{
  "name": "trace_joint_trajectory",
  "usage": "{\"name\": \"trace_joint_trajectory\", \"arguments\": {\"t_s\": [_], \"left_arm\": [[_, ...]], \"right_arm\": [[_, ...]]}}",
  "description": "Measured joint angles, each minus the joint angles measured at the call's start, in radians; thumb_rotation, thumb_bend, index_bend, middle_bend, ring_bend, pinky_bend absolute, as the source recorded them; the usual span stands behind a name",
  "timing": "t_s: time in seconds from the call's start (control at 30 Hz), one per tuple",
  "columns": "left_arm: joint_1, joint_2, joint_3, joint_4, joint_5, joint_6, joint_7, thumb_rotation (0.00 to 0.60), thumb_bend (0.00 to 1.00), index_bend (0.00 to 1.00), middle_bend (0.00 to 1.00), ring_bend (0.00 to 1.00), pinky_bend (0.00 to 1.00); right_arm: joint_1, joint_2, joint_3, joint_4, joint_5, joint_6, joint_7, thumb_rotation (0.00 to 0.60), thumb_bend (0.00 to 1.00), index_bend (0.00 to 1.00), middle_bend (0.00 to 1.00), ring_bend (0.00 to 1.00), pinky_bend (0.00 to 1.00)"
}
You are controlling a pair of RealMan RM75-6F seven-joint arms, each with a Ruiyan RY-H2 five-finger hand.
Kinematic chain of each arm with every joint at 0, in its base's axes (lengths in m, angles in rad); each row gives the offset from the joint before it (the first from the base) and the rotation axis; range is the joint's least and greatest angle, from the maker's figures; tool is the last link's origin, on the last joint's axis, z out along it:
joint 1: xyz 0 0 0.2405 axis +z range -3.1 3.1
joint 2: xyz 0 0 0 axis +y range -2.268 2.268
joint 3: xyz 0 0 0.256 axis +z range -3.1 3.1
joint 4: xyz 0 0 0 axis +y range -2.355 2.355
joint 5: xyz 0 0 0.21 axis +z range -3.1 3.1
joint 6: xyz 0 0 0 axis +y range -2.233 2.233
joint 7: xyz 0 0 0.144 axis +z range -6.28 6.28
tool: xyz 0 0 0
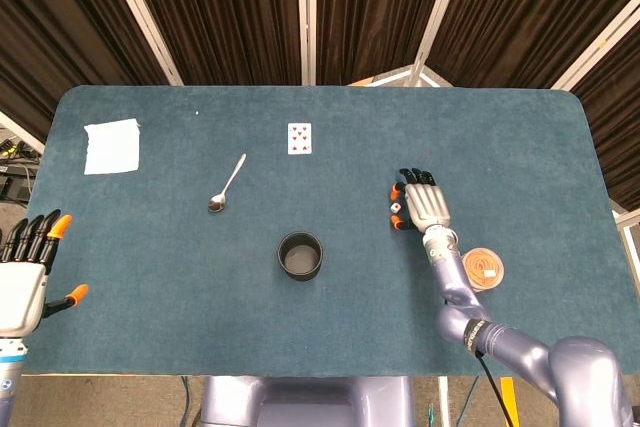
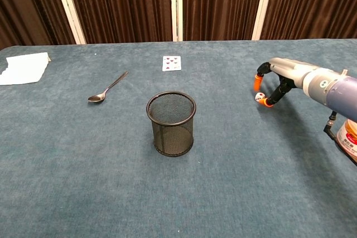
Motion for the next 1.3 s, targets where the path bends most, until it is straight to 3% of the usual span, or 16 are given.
{"name": "trace_joint_trajectory", "arguments": {"t_s": [0.4, 0.63, 0.83, 1.3], "left_arm": [[0.003, 0.001, 0.004, -0.002, 0.003, 0.004, -0.001, 0.600, 0.05, 0.00, 0.00, 0.00, 0.00], [0.008, 0.004, 0.005, -0.005, 0.006, 0.016, -0.006, 0.600, 0.05, 0.00, 0.00, 0.00, 0.00], [0.011, 0.008, 0.006, -0.008, 0.014, 0.024, -0.011, 0.600, 0.05, 0.00, 0.00, 0.00, 0.00], [0.012, 0.016, 0.015, -0.029, 0.059, 0.048, -0.010, 0.600, 0.05, 0.00, 0.00, 0.00, 0.00]], "right_arm": [[0.010, -0.041, -0.003, 0.070, -0.001, -0.025, 0.000, 0.600, 0.35, 0.59, 0.21, 0.00, 0.00], [0.006, -0.021, 0.008, 0.017, -0.025, 0.018, 0.008, 0.600, 0.36, 0.60, 0.22, 0.00, 0.00], [-0.008, 0.042, 0.025, -0.118, -0.062, 0.101, 0.000, 0.600, 0.36, 0.60, 0.21, 0.00, 0.00], [-0.093, 0.286, 0.031, -0.660, -0.144, 0.321, -0.139, 0.600, 0.35, 0.56, 0.19, 0.00, 0.00]]}}
